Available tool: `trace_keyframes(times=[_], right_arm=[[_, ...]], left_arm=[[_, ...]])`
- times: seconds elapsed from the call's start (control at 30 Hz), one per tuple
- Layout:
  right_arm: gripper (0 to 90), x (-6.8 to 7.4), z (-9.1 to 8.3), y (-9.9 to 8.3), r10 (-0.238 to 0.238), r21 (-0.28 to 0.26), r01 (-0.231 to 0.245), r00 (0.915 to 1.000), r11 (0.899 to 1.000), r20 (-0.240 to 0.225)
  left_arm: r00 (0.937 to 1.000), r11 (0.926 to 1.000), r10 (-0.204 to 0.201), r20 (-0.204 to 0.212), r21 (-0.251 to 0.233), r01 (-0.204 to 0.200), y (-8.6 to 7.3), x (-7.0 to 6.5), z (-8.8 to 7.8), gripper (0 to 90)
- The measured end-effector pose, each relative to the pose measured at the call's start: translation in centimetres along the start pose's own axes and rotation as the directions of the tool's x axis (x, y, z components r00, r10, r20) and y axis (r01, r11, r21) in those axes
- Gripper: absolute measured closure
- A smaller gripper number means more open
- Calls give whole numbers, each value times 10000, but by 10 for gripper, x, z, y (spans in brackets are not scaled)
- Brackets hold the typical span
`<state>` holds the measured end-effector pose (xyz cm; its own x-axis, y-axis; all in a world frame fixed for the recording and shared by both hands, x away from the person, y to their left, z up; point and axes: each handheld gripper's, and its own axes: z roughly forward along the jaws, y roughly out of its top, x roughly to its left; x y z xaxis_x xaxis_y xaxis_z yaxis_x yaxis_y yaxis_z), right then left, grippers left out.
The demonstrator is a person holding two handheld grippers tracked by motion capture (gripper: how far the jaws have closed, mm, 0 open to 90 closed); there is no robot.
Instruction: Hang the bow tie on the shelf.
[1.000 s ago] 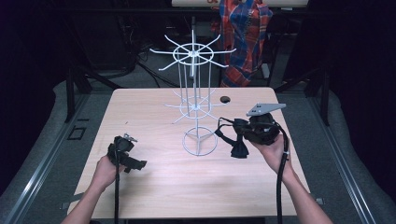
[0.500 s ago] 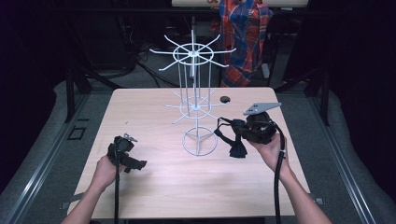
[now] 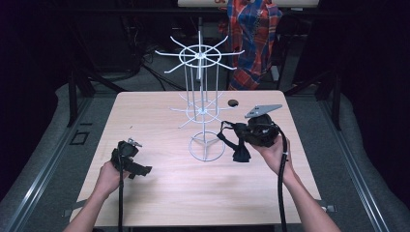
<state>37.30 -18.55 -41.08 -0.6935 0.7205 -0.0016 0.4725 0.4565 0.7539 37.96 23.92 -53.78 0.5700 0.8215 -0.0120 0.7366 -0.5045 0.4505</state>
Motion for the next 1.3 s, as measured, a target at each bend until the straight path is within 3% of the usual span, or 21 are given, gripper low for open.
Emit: trace_keyframes(times=[0.23,0.3,0.33,0.4,0.43,0.53,0.57,0.6,0.7,0.83,0.87,1.3], right_arm=[[864,2,6,6,-47,-46,46,10000,10000,-67],[864,2,5,9,-86,258,88,9999,9996,-68],[864,2,7,9,-33,79,34,9999,10000,-166],[864,2,7,11,-101,251,105,9998,9996,-154],[864,3,10,10,-34,-18,33,9999,10000,-159],[864,3,8,12,-135,481,150,9995,9987,-296],[864,4,12,11,-29,-18,28,9998,10000,-199],[864,4,12,10,21,-99,-23,9998,9999,-197],[864,2,8,12,-70,415,91,9988,9991,-486],[864,3,10,12,-25,319,36,9994,9995,-343],[864,4,14,10,54,-115,-56,9998,9999,-203],[862,5,20,9,291,-114,-293,9994,9995,-199]], left_arm=[[10000,10000,-1,-11,-10,1,0,0,0,1],[10000,10000,-8,5,-10,8,0,0,0,1],[10000,10000,-7,1,-16,7,0,0,0,1],[10000,10000,-5,-2,-4,5,0,0,0,1],[10000,10000,-13,-6,1,13,0,0,0,1],[10000,10000,-3,-5,-1,3,0,0,0,1],[10000,10000,-5,-6,-3,5,0,0,0,1],[10000,10000,2,-6,1,-2,0,0,0,1],[10000,10000,-7,-1,-4,7,0,0,0,1],[10000,10000,-3,-25,-19,3,0,0,0,1],[10000,10000,-15,-18,-4,15,0,0,0,1],[10000,10000,19,12,33,-19,0,0,1,1]])
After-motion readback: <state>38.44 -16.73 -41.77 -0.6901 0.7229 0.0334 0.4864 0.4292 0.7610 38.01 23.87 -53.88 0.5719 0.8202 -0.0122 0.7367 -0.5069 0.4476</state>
